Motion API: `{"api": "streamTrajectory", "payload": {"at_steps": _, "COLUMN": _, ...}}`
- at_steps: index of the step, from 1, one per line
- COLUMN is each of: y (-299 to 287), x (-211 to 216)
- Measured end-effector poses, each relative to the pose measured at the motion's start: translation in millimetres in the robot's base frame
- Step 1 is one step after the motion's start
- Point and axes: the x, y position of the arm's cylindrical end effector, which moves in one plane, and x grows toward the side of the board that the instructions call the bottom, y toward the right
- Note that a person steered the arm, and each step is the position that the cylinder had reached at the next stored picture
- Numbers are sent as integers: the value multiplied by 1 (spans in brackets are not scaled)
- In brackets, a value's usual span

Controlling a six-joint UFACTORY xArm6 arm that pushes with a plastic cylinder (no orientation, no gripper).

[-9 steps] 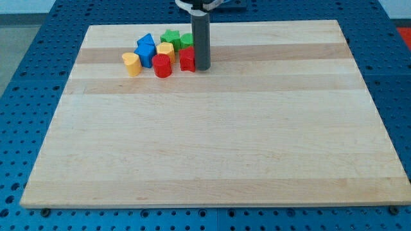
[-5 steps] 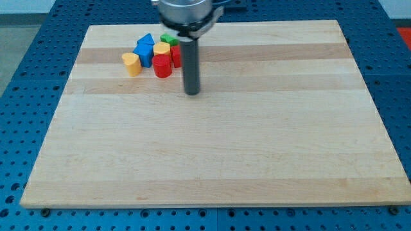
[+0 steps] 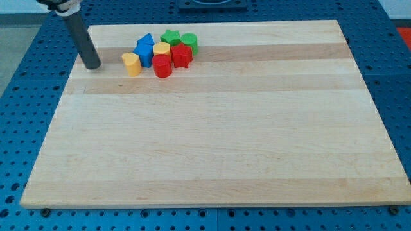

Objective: Push the yellow heart into the group of blocks

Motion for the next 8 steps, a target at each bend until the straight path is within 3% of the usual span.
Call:
{"api": "streamTrajectory", "payload": {"at_steps": 4, "y": 80, "x": -1}}
{"api": "streamTrajectory", "payload": {"at_steps": 7, "y": 44, "x": 9}}
{"api": "streamTrajectory", "payload": {"at_steps": 8, "y": 44, "x": 51}}
